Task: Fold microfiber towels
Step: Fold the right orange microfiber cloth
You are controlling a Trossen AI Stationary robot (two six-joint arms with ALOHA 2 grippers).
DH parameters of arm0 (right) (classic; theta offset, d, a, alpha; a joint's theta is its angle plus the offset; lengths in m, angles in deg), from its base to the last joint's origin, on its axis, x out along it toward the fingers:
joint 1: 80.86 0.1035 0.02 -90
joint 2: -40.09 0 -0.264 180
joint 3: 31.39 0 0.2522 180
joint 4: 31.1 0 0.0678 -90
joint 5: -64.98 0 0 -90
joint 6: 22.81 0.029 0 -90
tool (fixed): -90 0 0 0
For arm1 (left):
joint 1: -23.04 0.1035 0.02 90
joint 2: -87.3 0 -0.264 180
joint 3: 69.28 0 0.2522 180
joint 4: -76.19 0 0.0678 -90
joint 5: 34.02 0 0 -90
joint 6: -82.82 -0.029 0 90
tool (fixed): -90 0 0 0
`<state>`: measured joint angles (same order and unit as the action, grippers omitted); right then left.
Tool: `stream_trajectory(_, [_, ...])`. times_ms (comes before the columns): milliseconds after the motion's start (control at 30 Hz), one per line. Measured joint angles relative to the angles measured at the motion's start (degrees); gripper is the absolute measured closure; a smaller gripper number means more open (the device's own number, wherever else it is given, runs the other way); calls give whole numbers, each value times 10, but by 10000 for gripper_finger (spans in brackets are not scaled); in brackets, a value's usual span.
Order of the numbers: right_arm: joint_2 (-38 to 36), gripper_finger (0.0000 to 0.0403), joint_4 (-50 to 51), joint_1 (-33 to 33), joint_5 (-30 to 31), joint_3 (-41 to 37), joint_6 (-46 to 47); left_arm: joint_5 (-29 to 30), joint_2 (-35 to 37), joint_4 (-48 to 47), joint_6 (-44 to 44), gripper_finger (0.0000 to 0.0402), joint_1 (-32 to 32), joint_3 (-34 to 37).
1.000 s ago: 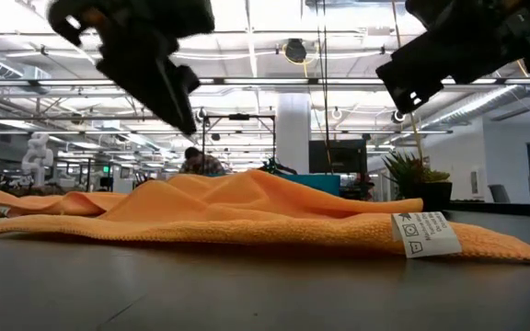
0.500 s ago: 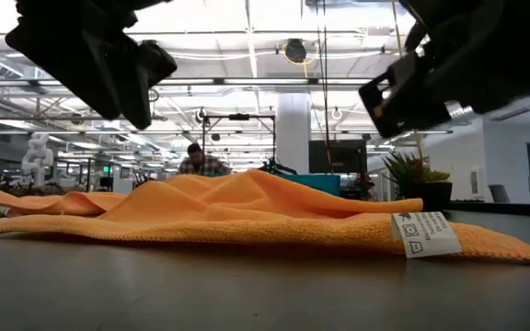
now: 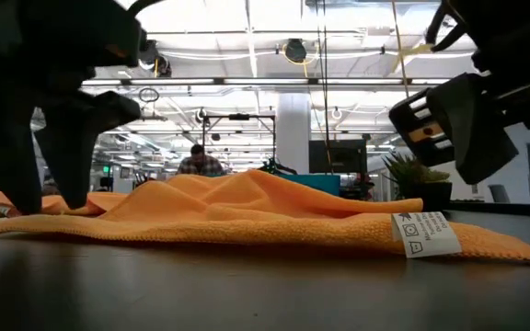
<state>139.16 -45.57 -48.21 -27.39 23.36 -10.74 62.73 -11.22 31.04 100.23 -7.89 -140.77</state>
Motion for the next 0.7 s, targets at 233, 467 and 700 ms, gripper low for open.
stream_trajectory(233, [0, 234, 28, 12, 45, 0, -2, 17, 1, -63, 42, 243, -6, 0])
stream_trajectory(467, [16, 234, 28, 12, 54, 0, -12, 33, 1, -58, 50, 242, -21, 0])
stream_trajectory(700, [47, 234, 12, 12, 55, 0, -3, 33, 1, -57, 71, 242, -22, 0])
